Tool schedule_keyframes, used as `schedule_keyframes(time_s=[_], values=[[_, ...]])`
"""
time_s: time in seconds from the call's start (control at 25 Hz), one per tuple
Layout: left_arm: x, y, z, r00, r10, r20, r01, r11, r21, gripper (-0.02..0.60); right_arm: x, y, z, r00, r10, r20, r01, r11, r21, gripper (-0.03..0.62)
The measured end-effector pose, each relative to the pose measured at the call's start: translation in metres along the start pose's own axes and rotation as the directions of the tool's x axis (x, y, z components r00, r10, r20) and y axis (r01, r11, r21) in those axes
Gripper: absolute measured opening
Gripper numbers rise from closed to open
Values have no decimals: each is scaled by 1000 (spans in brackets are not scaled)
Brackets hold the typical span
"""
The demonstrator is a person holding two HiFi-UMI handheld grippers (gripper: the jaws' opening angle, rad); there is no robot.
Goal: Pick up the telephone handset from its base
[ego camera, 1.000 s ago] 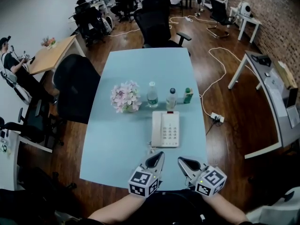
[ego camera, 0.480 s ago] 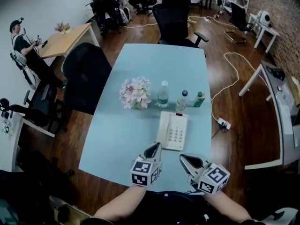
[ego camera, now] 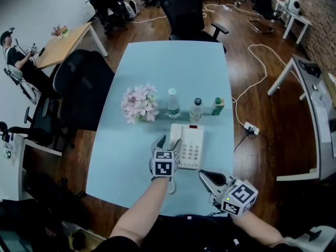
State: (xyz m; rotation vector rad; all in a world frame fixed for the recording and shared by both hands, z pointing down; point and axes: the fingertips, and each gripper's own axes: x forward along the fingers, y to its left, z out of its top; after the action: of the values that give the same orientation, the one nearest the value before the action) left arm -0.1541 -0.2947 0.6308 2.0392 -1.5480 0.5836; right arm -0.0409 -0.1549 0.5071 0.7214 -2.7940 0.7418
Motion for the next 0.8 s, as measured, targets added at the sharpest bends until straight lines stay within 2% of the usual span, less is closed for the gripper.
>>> schedule_keyframes(time_s=[0.28,0.32,0.48,0.8], values=[[55,6,-19,992,35,-123,-30,999,39,258,-2,-20,0,999,-27,20,26,999,41,15],[60,8,-22,990,40,-132,-35,999,41,275,-2,-22,-1,999,-30,17,29,999,46,15],[72,8,-25,989,54,-136,-46,997,61,275,-2,-32,-4,999,-43,14,42,997,62,15],[76,6,-25,991,23,-133,-19,999,32,273,2,-37,-6,999,-50,4,50,996,71,15]])
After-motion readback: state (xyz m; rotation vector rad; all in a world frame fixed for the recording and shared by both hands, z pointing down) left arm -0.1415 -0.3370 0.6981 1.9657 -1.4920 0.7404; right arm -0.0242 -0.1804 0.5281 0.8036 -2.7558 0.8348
